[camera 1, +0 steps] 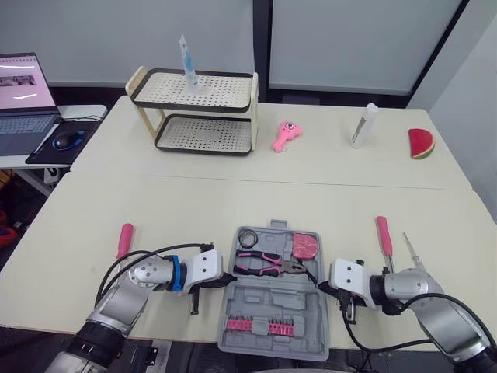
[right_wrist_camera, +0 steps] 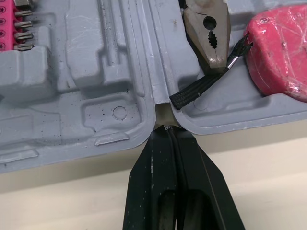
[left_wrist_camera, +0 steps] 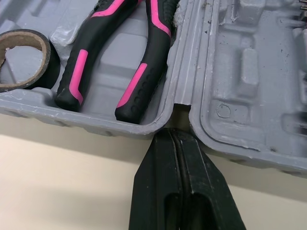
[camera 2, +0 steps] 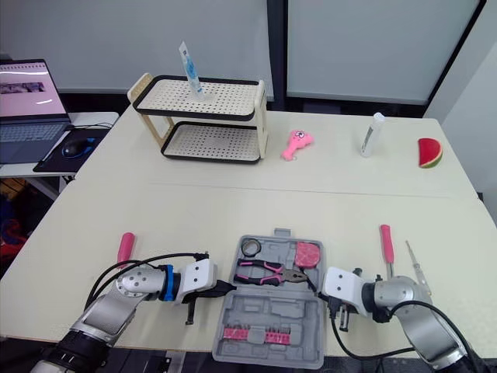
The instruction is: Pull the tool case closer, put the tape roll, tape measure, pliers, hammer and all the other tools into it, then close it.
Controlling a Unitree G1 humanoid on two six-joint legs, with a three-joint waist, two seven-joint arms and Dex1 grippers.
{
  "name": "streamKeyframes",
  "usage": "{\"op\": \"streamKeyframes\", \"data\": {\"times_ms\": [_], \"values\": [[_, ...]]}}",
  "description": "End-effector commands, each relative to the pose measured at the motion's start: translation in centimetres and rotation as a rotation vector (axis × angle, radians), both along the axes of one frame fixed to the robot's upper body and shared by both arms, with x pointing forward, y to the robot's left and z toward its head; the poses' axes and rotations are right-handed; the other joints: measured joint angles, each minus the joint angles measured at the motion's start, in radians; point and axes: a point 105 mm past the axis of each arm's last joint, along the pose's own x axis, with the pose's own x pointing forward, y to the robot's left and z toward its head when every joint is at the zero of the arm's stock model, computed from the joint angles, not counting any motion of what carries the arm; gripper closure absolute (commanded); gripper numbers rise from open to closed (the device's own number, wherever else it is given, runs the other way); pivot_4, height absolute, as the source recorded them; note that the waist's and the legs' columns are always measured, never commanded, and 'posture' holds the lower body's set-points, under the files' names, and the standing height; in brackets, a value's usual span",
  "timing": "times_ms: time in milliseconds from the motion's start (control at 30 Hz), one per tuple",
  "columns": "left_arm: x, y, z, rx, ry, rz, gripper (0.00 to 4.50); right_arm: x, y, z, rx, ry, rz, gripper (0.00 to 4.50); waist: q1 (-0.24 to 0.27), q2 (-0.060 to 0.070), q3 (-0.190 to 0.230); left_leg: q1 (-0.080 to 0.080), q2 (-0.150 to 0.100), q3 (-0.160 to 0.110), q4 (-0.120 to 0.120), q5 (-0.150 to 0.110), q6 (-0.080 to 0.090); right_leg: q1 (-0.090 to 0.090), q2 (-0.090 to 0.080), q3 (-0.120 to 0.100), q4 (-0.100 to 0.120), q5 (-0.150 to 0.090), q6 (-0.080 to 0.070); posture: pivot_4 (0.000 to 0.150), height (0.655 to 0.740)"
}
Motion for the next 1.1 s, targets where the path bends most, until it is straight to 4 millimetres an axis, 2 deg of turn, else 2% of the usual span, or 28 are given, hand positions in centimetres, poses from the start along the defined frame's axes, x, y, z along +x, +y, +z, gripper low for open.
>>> {"op": "streamKeyframes", "data": {"times_ms": [33,333,1100], "values": [[0.6,-1.6,0.4,-0.027,-0.034,-0.022,4.49,0.7,1.7,1.5,0.062,-0.053,0.039,4.5,0.001,0.0,0.0,0.0,0.0,0.0,0.0,0.0,0.0,0.0,0.0,0.0,0.0,0.0,0.0,0.15,0.735],[2.3,-2.2,0.4,-0.026,-0.06,-0.015,4.49,1.5,1.8,1.6,0.055,-0.064,0.034,4.5,0.002,0.001,0.0,0.0,-0.001,0.0,0.0,0.0,0.0,0.0,0.0,0.0,0.0,0.0,0.0,0.15,0.735],[2.9,-1.9,-0.7,-0.007,-0.071,-0.011,4.49,2.7,1.7,1.7,0.043,-0.092,0.007,4.5,0.002,0.002,0.0,0.0,-0.001,-0.001,0.0,0.001,0.0,0.001,0.0,0.0,0.0,0.001,0.001,0.15,0.735]]}}
